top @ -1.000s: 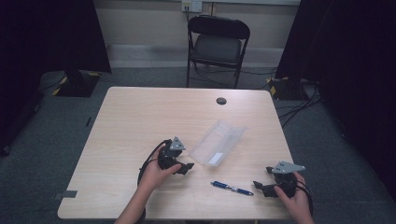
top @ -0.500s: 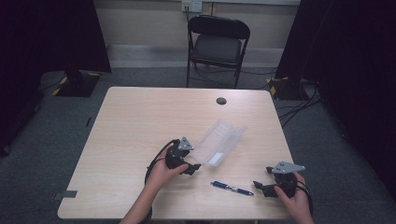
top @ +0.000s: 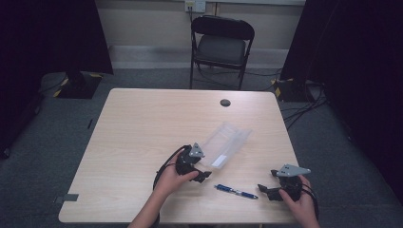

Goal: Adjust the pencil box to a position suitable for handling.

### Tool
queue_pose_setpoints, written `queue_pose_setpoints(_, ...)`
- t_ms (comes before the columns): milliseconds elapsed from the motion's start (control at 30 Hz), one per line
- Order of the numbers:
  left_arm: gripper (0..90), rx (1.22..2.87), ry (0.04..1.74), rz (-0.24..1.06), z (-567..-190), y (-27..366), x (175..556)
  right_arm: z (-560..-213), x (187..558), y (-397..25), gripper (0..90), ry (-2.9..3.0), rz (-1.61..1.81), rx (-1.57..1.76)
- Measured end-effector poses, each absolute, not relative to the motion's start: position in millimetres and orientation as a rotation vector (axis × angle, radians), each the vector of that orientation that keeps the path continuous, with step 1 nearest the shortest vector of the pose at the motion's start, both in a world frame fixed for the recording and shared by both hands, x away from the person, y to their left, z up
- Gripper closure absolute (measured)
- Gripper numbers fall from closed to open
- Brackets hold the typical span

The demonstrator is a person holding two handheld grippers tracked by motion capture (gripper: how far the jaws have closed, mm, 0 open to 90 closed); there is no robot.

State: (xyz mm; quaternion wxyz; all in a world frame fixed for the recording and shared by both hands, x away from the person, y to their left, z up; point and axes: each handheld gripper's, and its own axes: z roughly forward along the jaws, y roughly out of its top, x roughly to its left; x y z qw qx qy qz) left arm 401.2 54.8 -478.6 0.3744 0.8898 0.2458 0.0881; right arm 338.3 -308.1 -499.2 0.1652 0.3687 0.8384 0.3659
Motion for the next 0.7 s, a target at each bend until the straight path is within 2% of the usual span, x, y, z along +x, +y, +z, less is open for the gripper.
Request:
queue_pose_setpoints(300, 19.3, 2.252, 0.674, 0.274, -476, 65, 404, -499, 338, -308, 15.7, 2.388, 1.042, 1.05)
queue_pose_setpoints(433, 18.7, 2.234, 0.748, 0.27, -473, 77, 412, -499, 338, -308, 15.7, 2.388, 1.043, 1.047)
queue_pose_setpoints(700, 18.3, 2.243, 0.764, 0.264, -479, 81, 423, -499, 338, -308, 15.7, 2.389, 1.042, 1.049)
